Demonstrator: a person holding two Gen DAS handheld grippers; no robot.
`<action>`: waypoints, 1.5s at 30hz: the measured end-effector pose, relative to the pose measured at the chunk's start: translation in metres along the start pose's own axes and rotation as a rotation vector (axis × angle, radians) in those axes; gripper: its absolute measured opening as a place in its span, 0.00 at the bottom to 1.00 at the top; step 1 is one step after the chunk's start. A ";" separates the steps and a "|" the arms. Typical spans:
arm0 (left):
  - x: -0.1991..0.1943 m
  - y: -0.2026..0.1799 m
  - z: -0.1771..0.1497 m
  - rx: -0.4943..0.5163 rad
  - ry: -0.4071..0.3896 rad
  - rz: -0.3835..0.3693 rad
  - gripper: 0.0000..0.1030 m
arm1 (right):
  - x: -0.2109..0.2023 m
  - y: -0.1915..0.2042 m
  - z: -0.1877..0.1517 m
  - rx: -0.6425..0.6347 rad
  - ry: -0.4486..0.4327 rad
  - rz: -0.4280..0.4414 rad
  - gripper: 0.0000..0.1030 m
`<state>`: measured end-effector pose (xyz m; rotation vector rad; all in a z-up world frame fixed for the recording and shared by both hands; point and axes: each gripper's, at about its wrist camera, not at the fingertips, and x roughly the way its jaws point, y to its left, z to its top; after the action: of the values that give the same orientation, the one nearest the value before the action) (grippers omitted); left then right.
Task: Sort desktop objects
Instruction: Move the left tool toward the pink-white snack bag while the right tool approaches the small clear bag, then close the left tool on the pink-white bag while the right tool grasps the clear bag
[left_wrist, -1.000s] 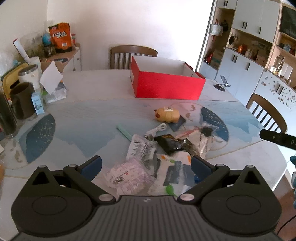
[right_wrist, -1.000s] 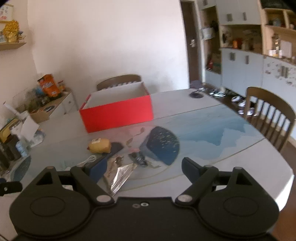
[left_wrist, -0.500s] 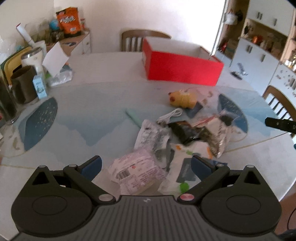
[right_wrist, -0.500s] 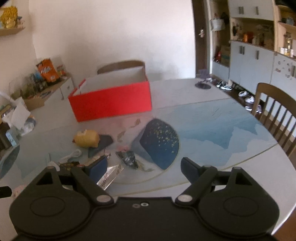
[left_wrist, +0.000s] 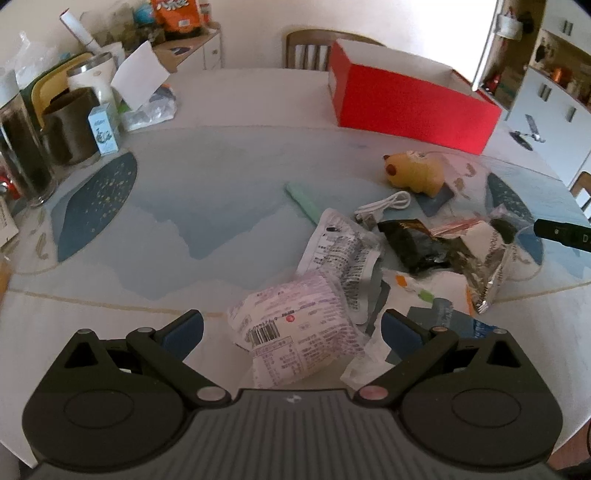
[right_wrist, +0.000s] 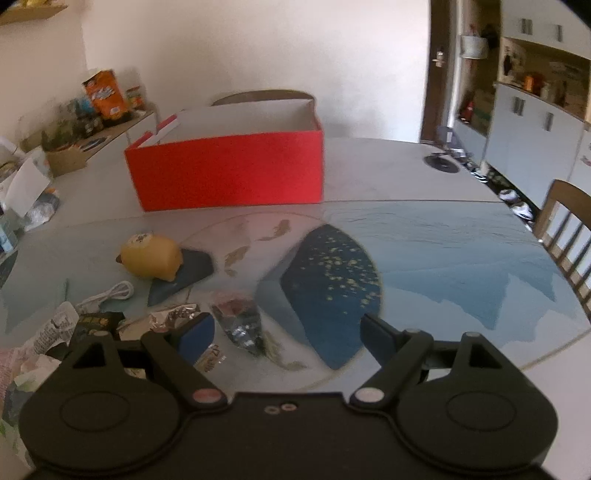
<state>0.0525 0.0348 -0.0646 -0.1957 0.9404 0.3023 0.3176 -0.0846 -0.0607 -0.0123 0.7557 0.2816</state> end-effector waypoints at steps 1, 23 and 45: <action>0.002 0.000 0.000 -0.009 0.007 0.003 1.00 | 0.003 0.003 0.001 -0.014 0.005 0.009 0.83; 0.030 0.006 0.002 -0.104 0.070 0.046 0.95 | 0.066 0.018 0.013 -0.115 0.096 0.027 0.81; 0.024 0.012 0.006 -0.100 0.065 0.022 0.70 | 0.066 0.014 0.018 -0.085 0.125 0.006 0.23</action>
<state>0.0664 0.0516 -0.0807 -0.2881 0.9926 0.3652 0.3718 -0.0526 -0.0911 -0.1088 0.8671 0.3208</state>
